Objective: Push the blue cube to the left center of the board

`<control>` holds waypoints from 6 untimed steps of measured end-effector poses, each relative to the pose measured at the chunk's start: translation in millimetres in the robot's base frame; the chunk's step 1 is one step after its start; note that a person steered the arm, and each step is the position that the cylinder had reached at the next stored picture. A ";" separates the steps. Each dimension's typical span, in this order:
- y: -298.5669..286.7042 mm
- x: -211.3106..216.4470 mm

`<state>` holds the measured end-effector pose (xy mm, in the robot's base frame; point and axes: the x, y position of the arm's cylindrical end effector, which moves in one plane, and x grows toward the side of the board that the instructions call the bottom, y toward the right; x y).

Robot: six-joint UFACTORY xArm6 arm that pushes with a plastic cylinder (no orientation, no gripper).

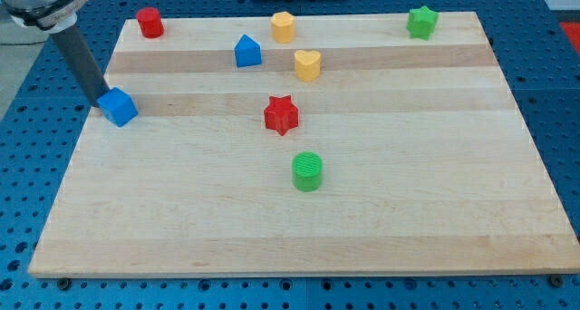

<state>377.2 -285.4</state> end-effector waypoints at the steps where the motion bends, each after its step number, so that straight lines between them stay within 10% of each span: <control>1: -0.7 0.0; 6: 14.1 -8.3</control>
